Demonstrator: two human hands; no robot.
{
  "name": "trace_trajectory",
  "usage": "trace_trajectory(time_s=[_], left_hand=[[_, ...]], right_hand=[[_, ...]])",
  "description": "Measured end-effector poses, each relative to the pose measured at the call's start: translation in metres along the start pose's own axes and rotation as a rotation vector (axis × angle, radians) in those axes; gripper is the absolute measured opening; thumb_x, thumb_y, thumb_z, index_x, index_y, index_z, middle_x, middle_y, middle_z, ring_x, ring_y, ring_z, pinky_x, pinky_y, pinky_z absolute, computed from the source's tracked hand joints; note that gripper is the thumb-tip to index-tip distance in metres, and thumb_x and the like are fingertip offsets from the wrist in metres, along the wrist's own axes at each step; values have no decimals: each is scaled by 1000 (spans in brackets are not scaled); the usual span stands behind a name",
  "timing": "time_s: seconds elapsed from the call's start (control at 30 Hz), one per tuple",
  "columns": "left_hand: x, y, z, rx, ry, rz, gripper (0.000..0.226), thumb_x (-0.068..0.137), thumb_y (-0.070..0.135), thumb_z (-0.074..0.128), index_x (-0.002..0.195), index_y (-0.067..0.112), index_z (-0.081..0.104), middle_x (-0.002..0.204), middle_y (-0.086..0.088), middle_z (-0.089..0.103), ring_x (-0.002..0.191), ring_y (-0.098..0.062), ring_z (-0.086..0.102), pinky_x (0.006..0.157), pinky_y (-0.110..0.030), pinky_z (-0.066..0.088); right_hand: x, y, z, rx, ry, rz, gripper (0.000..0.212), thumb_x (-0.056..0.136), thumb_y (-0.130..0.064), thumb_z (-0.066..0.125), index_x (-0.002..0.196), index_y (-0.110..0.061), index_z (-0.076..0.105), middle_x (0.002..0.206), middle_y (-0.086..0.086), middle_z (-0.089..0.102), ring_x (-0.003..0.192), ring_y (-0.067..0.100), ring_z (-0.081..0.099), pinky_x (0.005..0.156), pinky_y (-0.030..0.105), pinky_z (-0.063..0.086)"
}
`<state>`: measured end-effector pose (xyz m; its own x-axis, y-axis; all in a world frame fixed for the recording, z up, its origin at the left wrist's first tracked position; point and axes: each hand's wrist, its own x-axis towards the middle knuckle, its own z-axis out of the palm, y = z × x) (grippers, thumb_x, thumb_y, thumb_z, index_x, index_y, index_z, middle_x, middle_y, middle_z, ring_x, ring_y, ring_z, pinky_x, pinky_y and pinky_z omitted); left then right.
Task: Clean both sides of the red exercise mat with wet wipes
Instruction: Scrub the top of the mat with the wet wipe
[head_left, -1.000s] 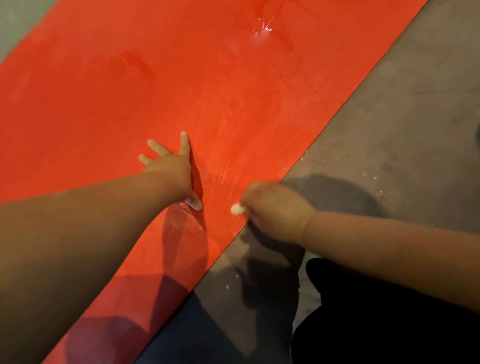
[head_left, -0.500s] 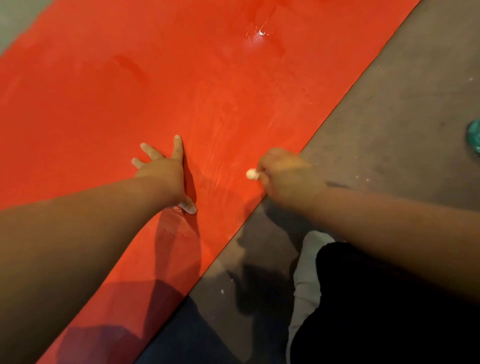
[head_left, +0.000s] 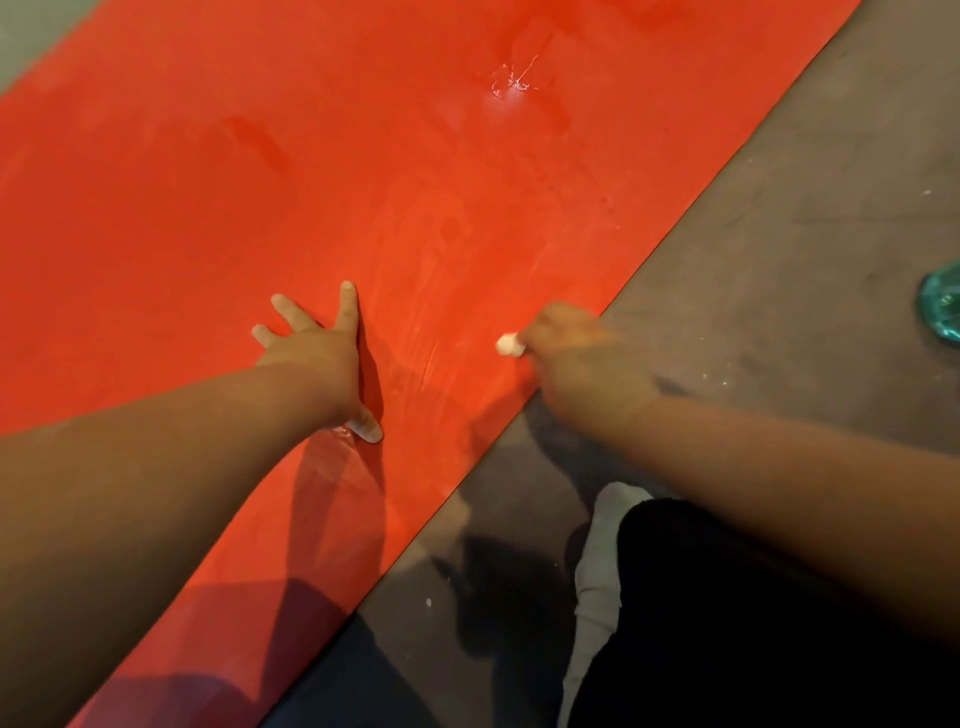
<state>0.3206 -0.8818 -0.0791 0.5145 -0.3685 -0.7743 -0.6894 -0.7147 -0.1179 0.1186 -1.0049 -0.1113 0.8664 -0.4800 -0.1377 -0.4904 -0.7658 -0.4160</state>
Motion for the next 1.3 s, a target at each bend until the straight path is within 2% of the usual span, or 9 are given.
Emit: trace_trajectory(time_s=[0.17,0.4,0.53,0.73,0.93,1.03,1.2,1.27,1.3], left_hand=[[-1,1,-2,1,-7,-10,161,46,42,94,139,35,-38,149,-31,-28,139,-57,-1,106,-63,31],[0,2,-2,-11,-13,9,161,46,41,94,141,33,-35,148,-34,-27,137,-61,1,107,-65,28],[3,-2,0,-11,4,27,160,48,41,94,140,34,-36,148,-33,-28,137,-60,-1,106,-64,29],[2,0,1,5,8,21,160,47,45,93,139,33,-38,148,-34,-27,137,-60,1,107,-64,28],[3,-1,3,-5,10,17,160,48,43,93,139,33,-37,148,-33,-29,137,-60,-1,107,-65,28],[3,-2,4,-13,13,23,159,49,42,93,141,33,-36,148,-33,-28,137,-60,-1,106,-64,29],[-4,0,0,-19,30,29,160,46,41,94,143,33,-32,149,-34,-26,136,-62,0,107,-66,26],[-6,0,1,-43,33,29,159,45,41,94,144,35,-30,150,-33,-24,136,-61,1,107,-66,25],[-5,-1,1,-39,43,34,158,45,41,94,144,35,-29,150,-32,-24,137,-60,1,107,-66,26]], right_hand=[[-26,-25,12,90,-147,-234,20,75,0,62,93,-6,70,83,10,56,73,31,57,60,36,48],[18,41,-13,-53,79,191,29,88,-2,52,113,-4,66,110,17,53,102,37,52,84,38,42],[-6,-2,10,18,77,-1,20,73,1,57,88,-5,69,87,17,59,79,38,59,69,38,51],[-22,-7,9,67,-34,-123,20,73,4,65,89,-7,72,84,13,60,73,34,61,61,34,53],[8,33,-20,-3,99,234,24,87,-5,52,107,-8,66,107,14,54,101,33,53,82,34,39],[-7,0,-5,-19,-4,91,19,90,-8,54,104,-6,67,105,15,58,99,32,55,78,32,38],[-42,-51,17,106,-249,-375,9,78,-13,73,77,-13,64,74,5,58,65,26,59,56,31,49],[-31,-41,18,1,-252,-457,5,84,-16,68,83,-12,65,82,6,60,76,27,60,64,34,49],[-18,-31,12,-65,-227,-360,11,90,-21,62,90,-11,65,92,8,59,86,28,59,73,36,46]])
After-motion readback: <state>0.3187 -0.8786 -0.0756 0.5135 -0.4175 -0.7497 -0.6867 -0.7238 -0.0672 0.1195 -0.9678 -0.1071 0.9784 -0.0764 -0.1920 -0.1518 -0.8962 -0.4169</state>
